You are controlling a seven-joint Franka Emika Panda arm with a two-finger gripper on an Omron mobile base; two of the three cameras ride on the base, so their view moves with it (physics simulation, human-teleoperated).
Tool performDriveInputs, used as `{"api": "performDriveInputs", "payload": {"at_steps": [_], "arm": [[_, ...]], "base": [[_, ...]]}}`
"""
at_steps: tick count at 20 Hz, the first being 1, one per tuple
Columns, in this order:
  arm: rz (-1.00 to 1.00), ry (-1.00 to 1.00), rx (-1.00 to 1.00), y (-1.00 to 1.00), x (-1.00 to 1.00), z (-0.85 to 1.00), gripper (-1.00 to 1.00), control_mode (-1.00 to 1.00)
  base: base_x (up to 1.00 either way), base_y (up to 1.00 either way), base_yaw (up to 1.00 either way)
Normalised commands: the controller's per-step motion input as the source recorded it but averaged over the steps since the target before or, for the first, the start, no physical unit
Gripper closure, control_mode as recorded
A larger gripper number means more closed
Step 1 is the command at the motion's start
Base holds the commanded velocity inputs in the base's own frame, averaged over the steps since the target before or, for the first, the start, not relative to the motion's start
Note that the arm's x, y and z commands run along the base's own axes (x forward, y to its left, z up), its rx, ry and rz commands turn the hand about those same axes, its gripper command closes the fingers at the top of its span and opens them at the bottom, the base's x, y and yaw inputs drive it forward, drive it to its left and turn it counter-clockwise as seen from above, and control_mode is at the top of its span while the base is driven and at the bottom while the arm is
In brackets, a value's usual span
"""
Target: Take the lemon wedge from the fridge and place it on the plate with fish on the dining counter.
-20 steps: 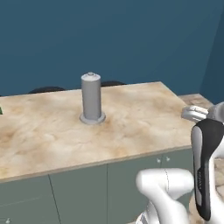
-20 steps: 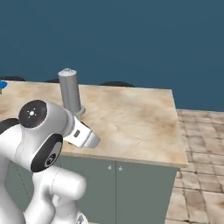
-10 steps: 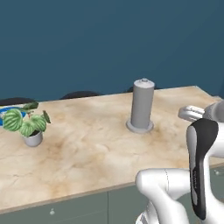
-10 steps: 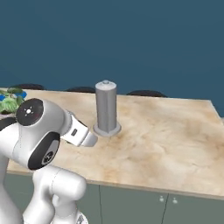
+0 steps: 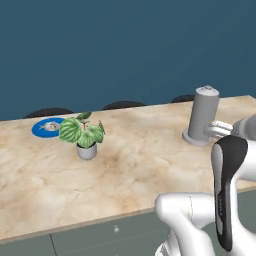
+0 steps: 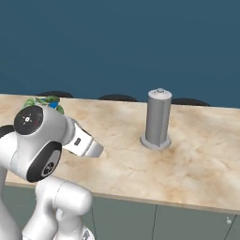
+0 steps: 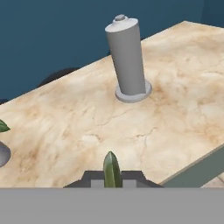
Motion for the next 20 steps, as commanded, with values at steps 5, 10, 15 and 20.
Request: {"api": "performDriveInputs", "payload": {"at_steps": [5, 10, 15, 20], "arm": [[0.0, 0.0, 0.0, 0.0, 0.0, 0.0, 1.0, 1.0], [0.0, 0.0, 0.0, 0.0, 0.0, 0.0, 1.0, 1.0], [0.0, 0.0, 0.0, 0.0, 0.0, 0.0, 1.0, 1.0], [0.0, 0.0, 0.0, 0.0, 0.0, 0.0, 1.0, 1.0]], "base": [[-0.18, 1.0, 0.14], [-0.63, 1.0, 0.24], [-0.94, 0.95, 0.29], [0.43, 1.0, 0.08]]}}
